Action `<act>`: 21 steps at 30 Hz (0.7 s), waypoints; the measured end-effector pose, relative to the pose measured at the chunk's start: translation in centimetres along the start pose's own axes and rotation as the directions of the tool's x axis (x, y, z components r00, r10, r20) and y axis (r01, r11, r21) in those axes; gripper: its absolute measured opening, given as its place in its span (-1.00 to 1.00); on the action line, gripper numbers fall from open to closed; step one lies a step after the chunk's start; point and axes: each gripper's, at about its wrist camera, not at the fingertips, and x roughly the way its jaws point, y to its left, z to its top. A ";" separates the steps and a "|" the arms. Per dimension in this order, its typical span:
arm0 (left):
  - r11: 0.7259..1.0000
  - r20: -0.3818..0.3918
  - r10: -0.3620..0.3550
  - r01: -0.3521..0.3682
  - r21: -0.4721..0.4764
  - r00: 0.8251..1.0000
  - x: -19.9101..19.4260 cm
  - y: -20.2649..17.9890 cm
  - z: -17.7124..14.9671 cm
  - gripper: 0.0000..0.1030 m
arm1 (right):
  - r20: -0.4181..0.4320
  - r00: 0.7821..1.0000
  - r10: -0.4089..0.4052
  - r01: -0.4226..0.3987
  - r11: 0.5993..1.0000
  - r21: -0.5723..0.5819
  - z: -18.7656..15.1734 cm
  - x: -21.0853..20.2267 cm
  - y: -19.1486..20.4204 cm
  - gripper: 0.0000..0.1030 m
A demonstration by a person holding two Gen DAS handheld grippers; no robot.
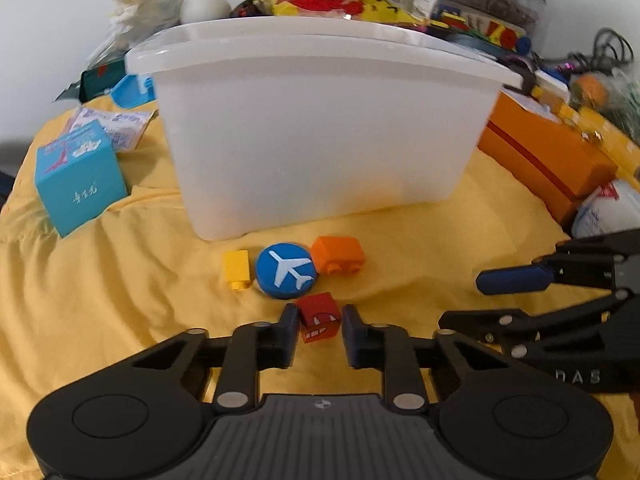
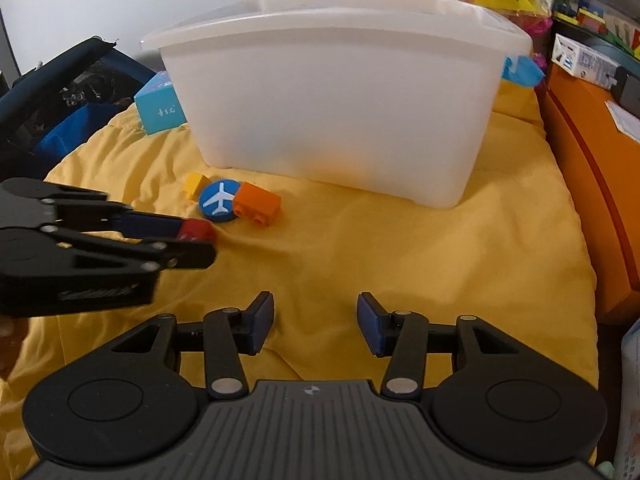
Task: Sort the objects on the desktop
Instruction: 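Grasp the red cube with the left tool while the right tool grasps the orange brick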
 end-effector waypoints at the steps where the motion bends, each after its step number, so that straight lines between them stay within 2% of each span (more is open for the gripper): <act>1: 1.000 0.001 -0.008 0.008 -0.011 1.000 -0.3 0.2 -0.1 -0.50 | 0.009 1.000 0.002 -0.002 1.000 -0.008 0.2 0.0 0.2 -0.03; 3: 1.000 -0.002 -0.002 0.002 0.011 1.000 -1.1 0.3 -0.6 -0.50 | 0.036 0.999 0.014 -0.012 0.999 -0.041 0.6 0.0 0.7 -0.03; 6: 1.000 -0.027 -0.011 0.011 0.011 1.000 -2.5 0.7 -1.5 -0.50 | 0.107 0.994 0.018 0.002 0.983 -0.183 1.3 0.2 2.3 -0.05; 7: 1.000 -0.040 -0.017 0.018 0.001 0.999 -3.0 0.9 -1.9 -0.50 | 0.130 0.991 0.016 0.017 0.967 -0.254 1.4 0.3 3.0 -0.06; 10: 1.000 -0.069 -0.022 0.021 -0.019 0.997 -4.2 1.3 -3.0 -0.50 | 0.178 0.984 -0.001 0.083 0.888 -0.453 1.4 1.4 5.1 -0.34; 12: 0.999 -0.076 -0.028 0.026 -0.021 0.997 -4.8 1.3 -3.6 -0.50 | 0.172 0.985 -0.007 0.100 0.838 -0.537 1.5 2.7 5.9 -0.36; 15: 0.999 -0.088 -0.030 0.028 -0.019 0.996 -5.1 1.1 -4.4 -0.53 | 0.147 0.989 -0.004 0.093 0.793 -0.603 1.6 4.2 6.6 -0.39; 17: 0.999 -0.087 -0.029 0.027 -0.022 0.996 -5.1 1.0 -4.7 -0.53 | 0.145 0.989 -0.013 0.100 0.783 -0.614 1.8 5.1 6.7 -0.39; 18: 0.999 -0.085 -0.030 0.028 -0.025 0.996 -5.1 1.0 -4.8 -0.53 | 0.148 0.989 -0.016 0.104 0.787 -0.608 2.0 5.2 6.6 -0.47; 19: 0.999 -0.083 -0.030 0.028 -0.026 0.996 -5.1 1.0 -4.8 -0.53 | 0.136 0.990 -0.026 0.103 0.797 -0.596 2.3 5.3 6.5 -0.61; 21: 0.999 -0.077 -0.028 0.026 -0.021 0.997 -5.1 1.0 -4.9 -0.53 | 0.111 0.993 -0.029 0.085 0.834 -0.545 3.0 4.7 6.1 -0.63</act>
